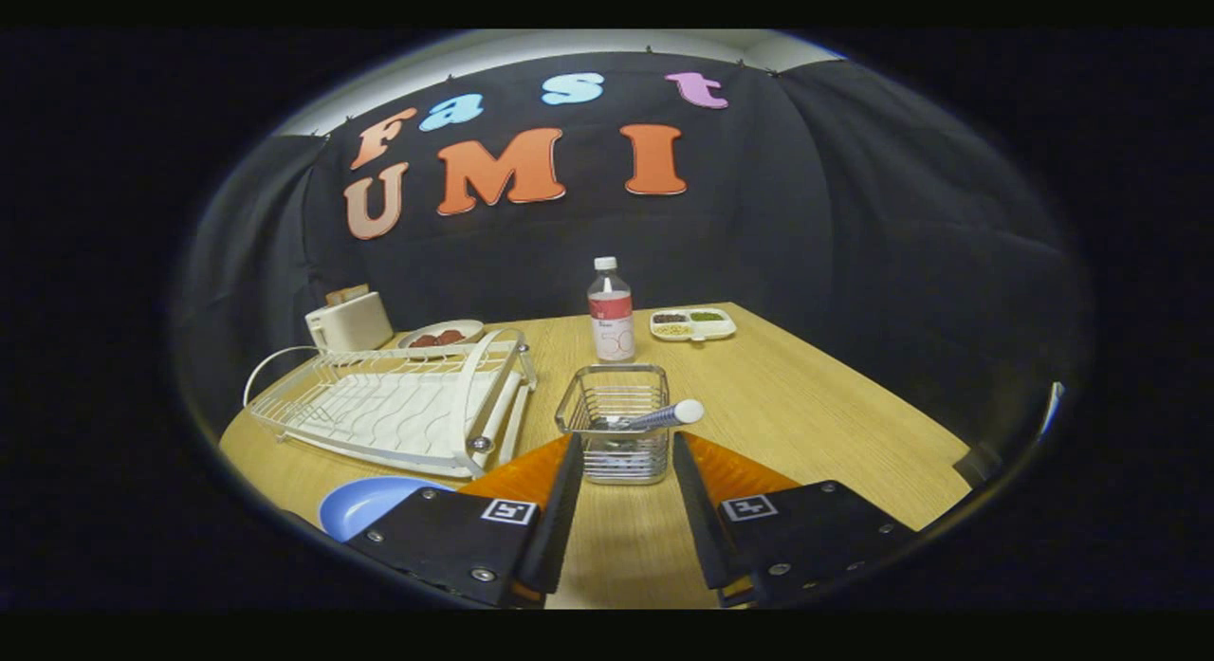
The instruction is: Take the plate from the dish rack, then take the spoon from the basket and place it into the plate.
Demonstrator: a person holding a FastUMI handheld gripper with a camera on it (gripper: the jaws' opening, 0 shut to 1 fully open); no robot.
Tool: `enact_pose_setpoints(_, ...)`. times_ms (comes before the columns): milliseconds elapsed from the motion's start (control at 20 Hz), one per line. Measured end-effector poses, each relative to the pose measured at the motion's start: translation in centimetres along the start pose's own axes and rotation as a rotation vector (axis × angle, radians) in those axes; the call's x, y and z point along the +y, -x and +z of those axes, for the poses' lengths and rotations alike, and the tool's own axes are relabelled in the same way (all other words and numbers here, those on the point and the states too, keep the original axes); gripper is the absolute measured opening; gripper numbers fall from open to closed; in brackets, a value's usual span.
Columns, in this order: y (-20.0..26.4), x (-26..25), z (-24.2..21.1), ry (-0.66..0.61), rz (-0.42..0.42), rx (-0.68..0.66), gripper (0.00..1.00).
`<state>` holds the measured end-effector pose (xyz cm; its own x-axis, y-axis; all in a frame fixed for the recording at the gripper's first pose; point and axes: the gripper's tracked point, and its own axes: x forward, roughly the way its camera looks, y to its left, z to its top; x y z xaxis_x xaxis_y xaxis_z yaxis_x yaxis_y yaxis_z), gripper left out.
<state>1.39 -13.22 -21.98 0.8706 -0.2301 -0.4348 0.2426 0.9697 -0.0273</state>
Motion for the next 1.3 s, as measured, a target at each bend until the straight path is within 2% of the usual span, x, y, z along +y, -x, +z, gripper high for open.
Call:
enact_pose_setpoints(200,-0.9,-0.9,1.6,0.005,-0.039,-0.068,0.53)
enact_pose_setpoints(400,-1.4,-0.7,1.8,-0.004,-0.058,-0.091,0.38)
enact_pose_setpoints(500,-1.5,0.1,1.8,-0.027,-0.03,-0.095,0.25)
enact_pose_setpoints(650,-1.2,1.0,1.7,-0.074,0.025,-0.071,0.15)
enact_pose_setpoints(750,-1.4,0.9,1.8,-0.079,0.018,-0.065,0.11)
enact_pose_setpoints(1000,0.3,1.2,3.7,-0.109,0.044,-0.099,0.1)
enact_pose_setpoints(1300,4.2,0.9,6.9,-0.042,0.056,-0.166,0.1)
